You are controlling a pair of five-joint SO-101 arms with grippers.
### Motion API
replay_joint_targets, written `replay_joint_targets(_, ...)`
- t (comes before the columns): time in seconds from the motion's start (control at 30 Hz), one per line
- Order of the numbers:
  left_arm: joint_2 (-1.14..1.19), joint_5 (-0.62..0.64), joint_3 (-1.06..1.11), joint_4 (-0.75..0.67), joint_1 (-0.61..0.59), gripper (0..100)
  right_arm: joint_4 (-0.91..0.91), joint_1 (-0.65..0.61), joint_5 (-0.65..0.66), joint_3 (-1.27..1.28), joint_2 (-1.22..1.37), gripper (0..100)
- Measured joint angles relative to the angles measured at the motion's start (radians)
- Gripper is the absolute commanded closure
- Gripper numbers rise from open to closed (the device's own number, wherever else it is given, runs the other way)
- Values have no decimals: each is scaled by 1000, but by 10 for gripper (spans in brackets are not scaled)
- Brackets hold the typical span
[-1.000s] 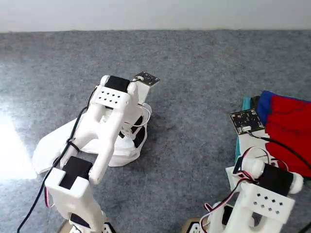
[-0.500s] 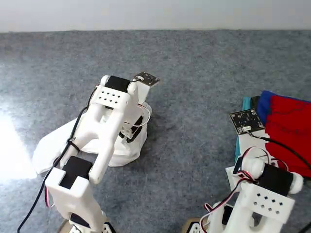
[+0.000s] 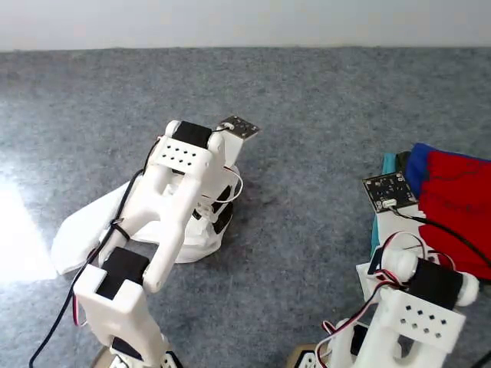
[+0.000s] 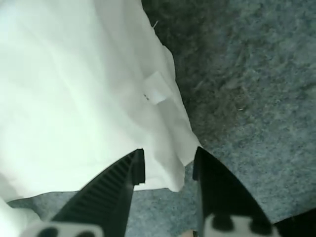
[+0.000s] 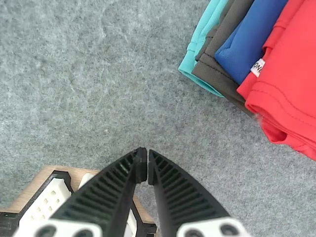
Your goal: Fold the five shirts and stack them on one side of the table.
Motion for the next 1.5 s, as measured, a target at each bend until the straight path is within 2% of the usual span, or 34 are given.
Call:
replay_joint_targets(0.33, 0, 2, 77, -63, 0, 932, 0, 0, 0, 0, 0, 988)
replay_joint_targets(0.5, 0, 3, 77, -63, 0, 936, 0, 0, 0, 0, 0, 988)
replay_joint_targets(0.67, 0, 3, 77, -63, 0, 987, 0, 0, 0, 0, 0, 988)
replay_joint_targets(0.8, -6, 2, 60, -18, 0, 987, 0, 0, 0, 0, 0, 988)
replay_joint_targets(1.27, -407, -66, -224, 37, 0, 987, 0, 0, 0, 0, 0, 988)
replay_joint_targets(1.5, -477, -77, -580, 14, -57, 987, 0, 0, 0, 0, 0, 988)
